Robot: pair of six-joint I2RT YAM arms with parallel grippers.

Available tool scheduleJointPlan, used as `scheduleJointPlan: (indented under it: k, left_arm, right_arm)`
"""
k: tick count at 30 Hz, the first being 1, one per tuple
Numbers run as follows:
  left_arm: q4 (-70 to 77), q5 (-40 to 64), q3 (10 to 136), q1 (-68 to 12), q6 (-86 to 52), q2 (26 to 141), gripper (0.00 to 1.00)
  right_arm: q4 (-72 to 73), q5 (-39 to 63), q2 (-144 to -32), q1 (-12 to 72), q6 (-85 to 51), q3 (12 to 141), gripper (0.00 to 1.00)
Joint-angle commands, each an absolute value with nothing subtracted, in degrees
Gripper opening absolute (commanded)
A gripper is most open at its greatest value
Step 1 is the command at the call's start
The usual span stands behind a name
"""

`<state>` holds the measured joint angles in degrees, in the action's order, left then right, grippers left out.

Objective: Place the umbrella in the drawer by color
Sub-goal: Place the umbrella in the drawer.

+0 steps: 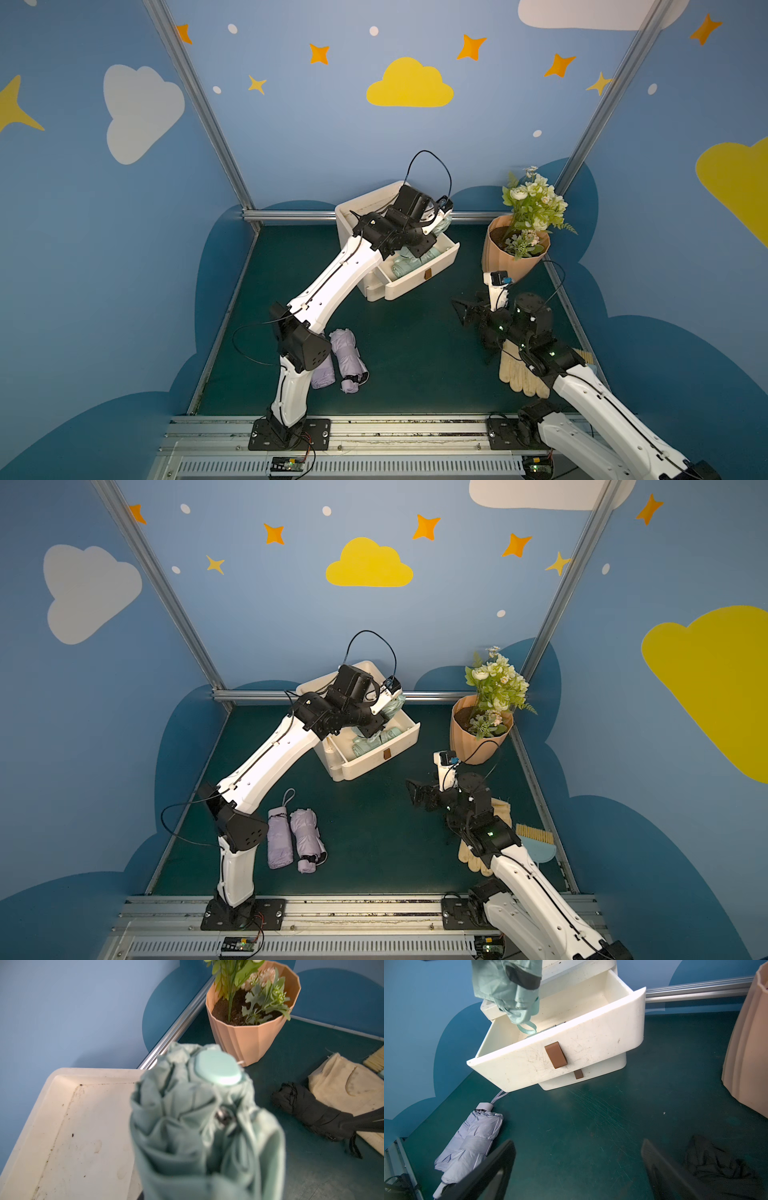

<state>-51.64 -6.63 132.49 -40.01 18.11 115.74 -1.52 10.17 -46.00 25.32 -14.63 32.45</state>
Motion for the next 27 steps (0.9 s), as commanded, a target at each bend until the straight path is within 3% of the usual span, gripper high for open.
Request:
scheduleJointPlan:
  k: [1, 5, 19, 27]
  left_arm:
    - [-53.4, -8.6, 134.3, -39.8, 20.7, 116.7, 0.03]
    - [-55.3, -12.3, 134.9, -39.9, 22.9, 119.0, 0.03]
    - [-59.5, -21.9, 141.7, -40.3, 26.3, 127.0, 0.21]
    - [-59.7, -23.0, 144.2, -40.3, 26.4, 128.4, 0.36]
  right_arm:
    - [0.1, 10.7, -46.0, 25.0, -15.3, 32.0, 0.98]
    - [0.1, 10.6, -46.0, 24.8, -15.6, 31.8, 0.98]
    - [-0.1, 10.0, -45.6, 24.1, -16.6, 30.9, 0.98]
    - [-0.2, 10.2, -44.9, 23.4, -17.1, 30.2, 0.98]
